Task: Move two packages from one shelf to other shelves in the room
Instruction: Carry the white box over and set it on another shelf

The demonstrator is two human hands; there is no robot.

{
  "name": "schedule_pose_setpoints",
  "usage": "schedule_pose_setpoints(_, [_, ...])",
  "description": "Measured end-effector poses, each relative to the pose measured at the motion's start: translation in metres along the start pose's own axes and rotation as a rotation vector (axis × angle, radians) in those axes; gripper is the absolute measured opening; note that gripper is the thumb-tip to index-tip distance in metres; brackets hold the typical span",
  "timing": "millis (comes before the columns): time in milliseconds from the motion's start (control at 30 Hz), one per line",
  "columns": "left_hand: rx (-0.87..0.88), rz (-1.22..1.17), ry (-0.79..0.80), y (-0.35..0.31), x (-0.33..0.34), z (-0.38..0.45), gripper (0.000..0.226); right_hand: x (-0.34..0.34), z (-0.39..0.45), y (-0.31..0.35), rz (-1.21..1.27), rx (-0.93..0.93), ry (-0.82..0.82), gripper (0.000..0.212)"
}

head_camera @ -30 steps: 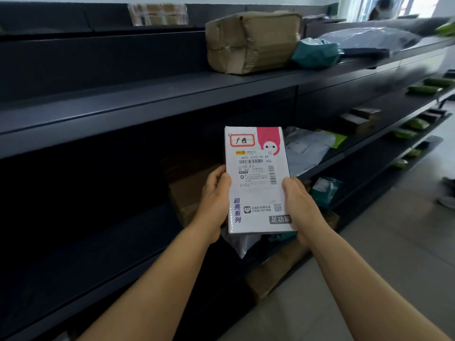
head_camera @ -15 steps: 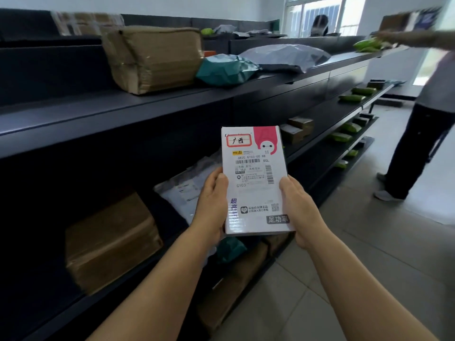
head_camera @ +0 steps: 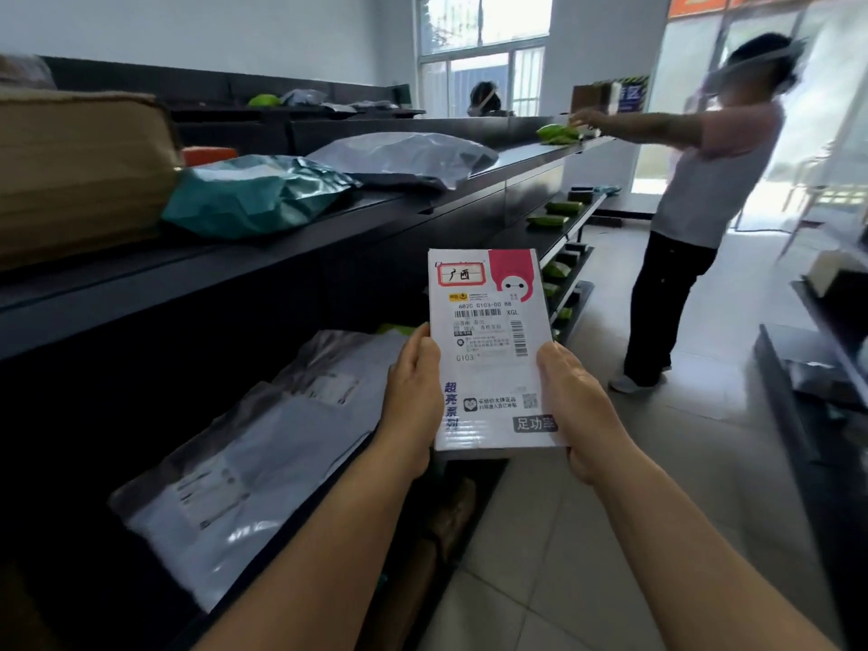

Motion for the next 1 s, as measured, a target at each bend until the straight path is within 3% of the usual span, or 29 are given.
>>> schedule_pose_setpoints(467, [0.067,-0.029,0.227,-0.003,0.091,0.178,0.035,-0.057,0.14,0.028,-0.025,-0.012,-0.236,0.027])
schedule_pose_setpoints(667, [0.065,0.032,0.265,-0.002,0.128,0.242,0.057,-0.083,0.195,0.038,-0.052,0.015,-0.298,0.033])
schedule_pose_setpoints(900, [0.094,0.054,0.286,-0.004,0.185,0.307,0.059,-0.119,0.273,0.05,-0.024,-0.036,-0.243,0.031])
schedule_pose_setpoints(1000, [0.093,0.051,0.254,-0.005,0.215,0.341,0.055,-0.142,0.316,0.061,0.003,-0.076,-0.213,0.021])
Point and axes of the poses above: each hand's wrist, its own z-axis towards the middle knuckle, its own x-axis out of the palm, y = z × x, the point moved 9 cm from there along z, towards the middle knuckle, and after that the axes turned 1 degree about y, right-handed, at the moved point
